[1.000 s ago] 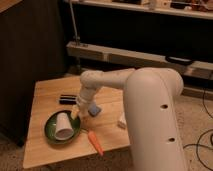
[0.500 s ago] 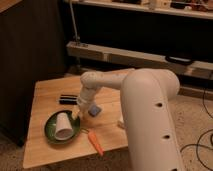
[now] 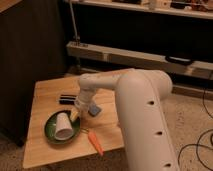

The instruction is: Drag the ceramic bowl in a circle

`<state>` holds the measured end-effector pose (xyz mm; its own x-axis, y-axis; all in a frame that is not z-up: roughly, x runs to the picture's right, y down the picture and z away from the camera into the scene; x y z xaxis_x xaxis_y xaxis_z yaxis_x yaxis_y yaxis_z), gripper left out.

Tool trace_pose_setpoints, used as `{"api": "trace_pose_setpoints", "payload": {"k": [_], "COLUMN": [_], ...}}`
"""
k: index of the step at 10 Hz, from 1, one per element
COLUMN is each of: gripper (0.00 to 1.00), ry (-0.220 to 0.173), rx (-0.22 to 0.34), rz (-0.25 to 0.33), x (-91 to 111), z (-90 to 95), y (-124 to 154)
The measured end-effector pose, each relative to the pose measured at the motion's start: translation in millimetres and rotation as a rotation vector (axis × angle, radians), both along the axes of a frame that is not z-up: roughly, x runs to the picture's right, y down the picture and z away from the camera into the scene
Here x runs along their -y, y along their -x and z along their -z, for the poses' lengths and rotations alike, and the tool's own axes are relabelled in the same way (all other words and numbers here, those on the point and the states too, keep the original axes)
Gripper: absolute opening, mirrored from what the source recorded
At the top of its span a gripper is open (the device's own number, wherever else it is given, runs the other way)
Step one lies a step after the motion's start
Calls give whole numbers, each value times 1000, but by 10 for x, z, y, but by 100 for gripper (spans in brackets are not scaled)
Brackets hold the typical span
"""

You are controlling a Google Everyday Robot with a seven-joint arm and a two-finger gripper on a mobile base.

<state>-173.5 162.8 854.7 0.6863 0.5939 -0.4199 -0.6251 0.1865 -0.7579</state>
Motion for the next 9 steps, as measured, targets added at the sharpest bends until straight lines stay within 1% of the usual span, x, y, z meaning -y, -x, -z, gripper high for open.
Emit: {"api": "trace_pose_setpoints", "payload": {"k": [1, 3, 4, 5, 6, 7, 9], "gripper": [34, 13, 6, 0, 0, 0, 0], "ry": [1, -13, -23, -37, -49, -63, -85], "rx": [0, -11, -14, -20, -28, -35, -70], "rz": [3, 6, 4, 2, 1, -7, -21], "x": [-4, 59, 111, 185, 244, 344, 583], "z": [-9, 8, 25, 28, 23, -1, -151], "y": [8, -17, -10, -27, -55, -75, -222]}}
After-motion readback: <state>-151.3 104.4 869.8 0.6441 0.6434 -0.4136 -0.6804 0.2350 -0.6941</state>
